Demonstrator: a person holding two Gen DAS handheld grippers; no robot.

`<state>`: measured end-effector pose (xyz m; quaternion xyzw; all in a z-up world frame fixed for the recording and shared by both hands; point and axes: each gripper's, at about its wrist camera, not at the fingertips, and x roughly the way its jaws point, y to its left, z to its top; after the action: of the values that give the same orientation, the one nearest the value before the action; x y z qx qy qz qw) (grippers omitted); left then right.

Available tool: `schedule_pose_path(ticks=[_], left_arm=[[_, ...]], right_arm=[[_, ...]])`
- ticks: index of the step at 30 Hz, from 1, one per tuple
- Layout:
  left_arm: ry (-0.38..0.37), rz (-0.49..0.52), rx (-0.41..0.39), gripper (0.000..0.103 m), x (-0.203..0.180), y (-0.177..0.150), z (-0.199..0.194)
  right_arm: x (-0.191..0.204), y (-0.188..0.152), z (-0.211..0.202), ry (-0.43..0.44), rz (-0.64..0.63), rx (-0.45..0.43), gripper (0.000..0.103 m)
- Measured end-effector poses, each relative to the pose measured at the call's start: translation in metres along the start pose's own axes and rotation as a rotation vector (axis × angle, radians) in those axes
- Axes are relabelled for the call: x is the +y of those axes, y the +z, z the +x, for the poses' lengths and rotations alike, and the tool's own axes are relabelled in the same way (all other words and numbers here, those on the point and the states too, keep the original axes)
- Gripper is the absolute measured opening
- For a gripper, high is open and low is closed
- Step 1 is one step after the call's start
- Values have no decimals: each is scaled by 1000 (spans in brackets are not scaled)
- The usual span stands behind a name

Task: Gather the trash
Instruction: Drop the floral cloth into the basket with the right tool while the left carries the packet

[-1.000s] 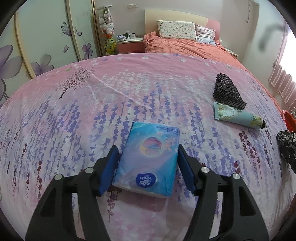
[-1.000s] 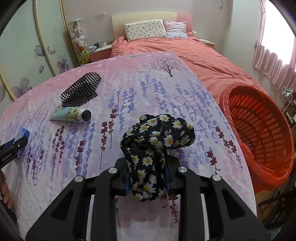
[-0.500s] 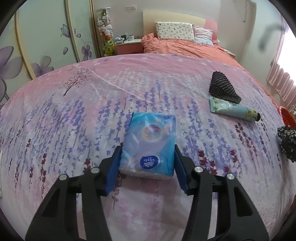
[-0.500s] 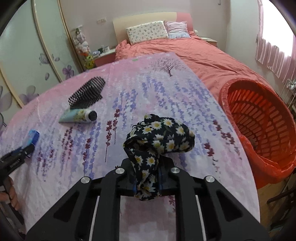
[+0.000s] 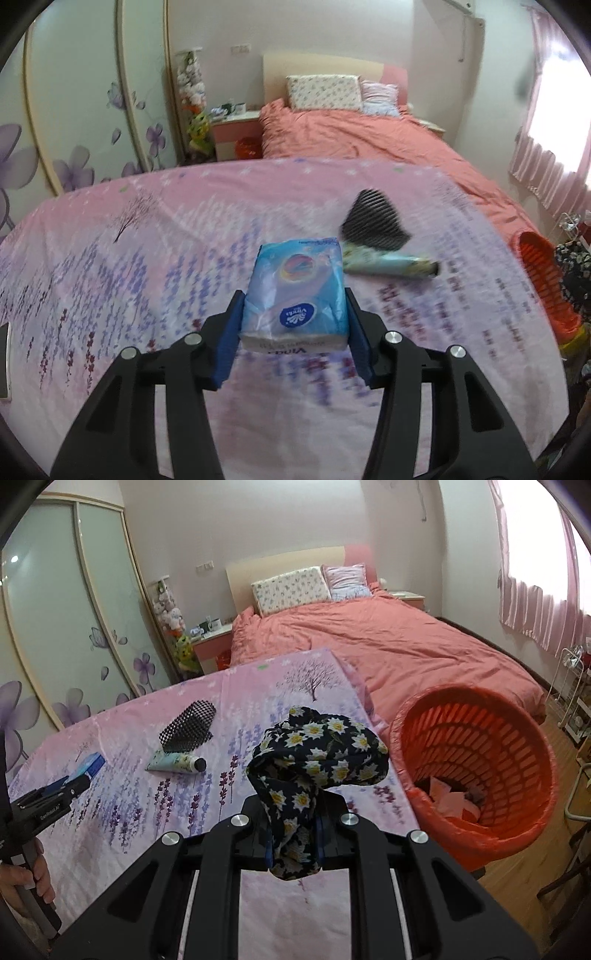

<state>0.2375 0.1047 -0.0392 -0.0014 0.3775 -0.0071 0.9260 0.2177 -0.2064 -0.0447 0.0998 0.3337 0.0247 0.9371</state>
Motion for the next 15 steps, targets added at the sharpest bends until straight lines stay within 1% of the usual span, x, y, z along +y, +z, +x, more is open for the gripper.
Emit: schedule_pose_path(ticks=[5,9,15], left_arm=[[-43,24,-27,51,-28,8,-13],[-79,54,-63,51,-54,15,-26],[-151,110,-123,51,-103,28,-48]], right_arm=[[-8,2,-12,-4,3,-24,16],[-17,6,-26,-13,5,-56,15],[-38,12,-39,-42,26,-97,15]])
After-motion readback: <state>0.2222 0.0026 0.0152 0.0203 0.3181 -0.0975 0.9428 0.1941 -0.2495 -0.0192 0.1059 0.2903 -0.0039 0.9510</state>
